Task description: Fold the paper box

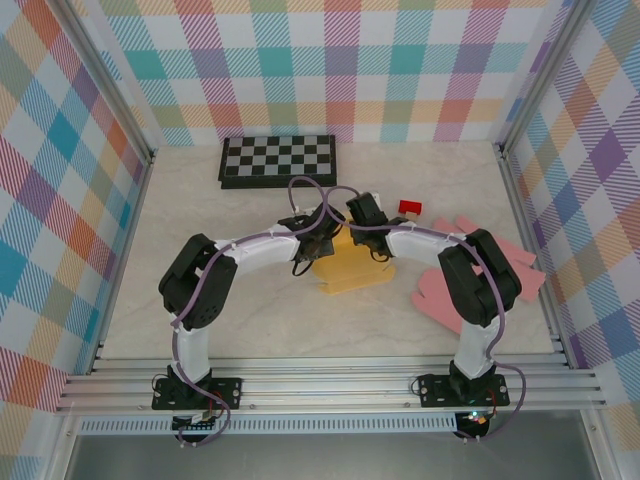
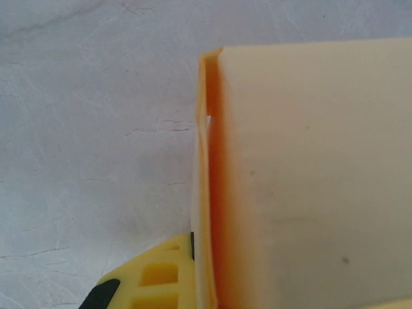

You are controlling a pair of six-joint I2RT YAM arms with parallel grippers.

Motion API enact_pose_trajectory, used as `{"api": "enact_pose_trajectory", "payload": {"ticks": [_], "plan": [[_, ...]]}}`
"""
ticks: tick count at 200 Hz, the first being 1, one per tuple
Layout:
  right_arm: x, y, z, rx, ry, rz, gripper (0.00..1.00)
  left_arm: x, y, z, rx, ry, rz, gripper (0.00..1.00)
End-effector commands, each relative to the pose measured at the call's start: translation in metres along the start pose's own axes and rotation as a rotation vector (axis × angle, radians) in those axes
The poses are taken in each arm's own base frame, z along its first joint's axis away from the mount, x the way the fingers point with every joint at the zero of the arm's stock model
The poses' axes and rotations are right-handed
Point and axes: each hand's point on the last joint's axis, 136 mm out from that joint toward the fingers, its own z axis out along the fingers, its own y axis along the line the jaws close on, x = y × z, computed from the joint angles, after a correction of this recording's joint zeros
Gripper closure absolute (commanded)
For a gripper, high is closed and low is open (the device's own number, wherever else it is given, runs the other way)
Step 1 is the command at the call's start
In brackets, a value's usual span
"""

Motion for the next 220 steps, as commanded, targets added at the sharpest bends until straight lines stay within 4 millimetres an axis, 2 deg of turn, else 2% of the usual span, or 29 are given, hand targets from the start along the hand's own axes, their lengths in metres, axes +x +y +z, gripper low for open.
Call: {"api": "enact_pose_trajectory", "payload": {"ticks": [1,22,36,53,79,131,152,171,193,220], "plan": [[0.013,-0.035,-0.002,0.103,0.047,0.000,0.84,0.011,0.027,0.008,-0.090,0.069,-0.010,1.00],[0.013,-0.029,-0.001,0.066,0.057,-0.022,0.81,0.012,0.027,0.009,-0.087,0.075,-0.015,1.00],[0.011,-0.015,-0.005,-0.028,0.051,-0.034,0.70,0.011,0.028,0.009,-0.090,0.075,-0.012,1.00],[0.006,-0.003,-0.016,-0.155,0.038,-0.013,0.61,0.011,0.031,0.011,-0.101,0.079,-0.003,1.00],[-0.005,0.000,-0.038,-0.261,0.010,0.016,0.53,0.013,0.035,0.014,-0.116,0.085,0.009,1.00],[-0.023,0.017,-0.089,-0.442,-0.034,-0.056,0.46,0.014,0.037,0.018,-0.129,0.087,0.020,1.00],[-0.032,0.012,-0.101,-0.467,-0.049,-0.061,0.45,0.013,0.036,0.018,-0.121,0.079,0.035,1.00],[-0.034,0.000,-0.098,-0.466,-0.031,-0.074,0.46,0.012,0.036,0.018,-0.118,0.075,0.047,1.00],[-0.018,-0.004,-0.085,-0.432,0.000,-0.152,0.47,0.011,0.039,0.016,-0.130,0.074,0.048,1.00],[-0.003,-0.007,-0.066,-0.402,0.002,-0.115,0.47,0.013,0.042,0.018,-0.151,0.087,0.044,1.00]]}}
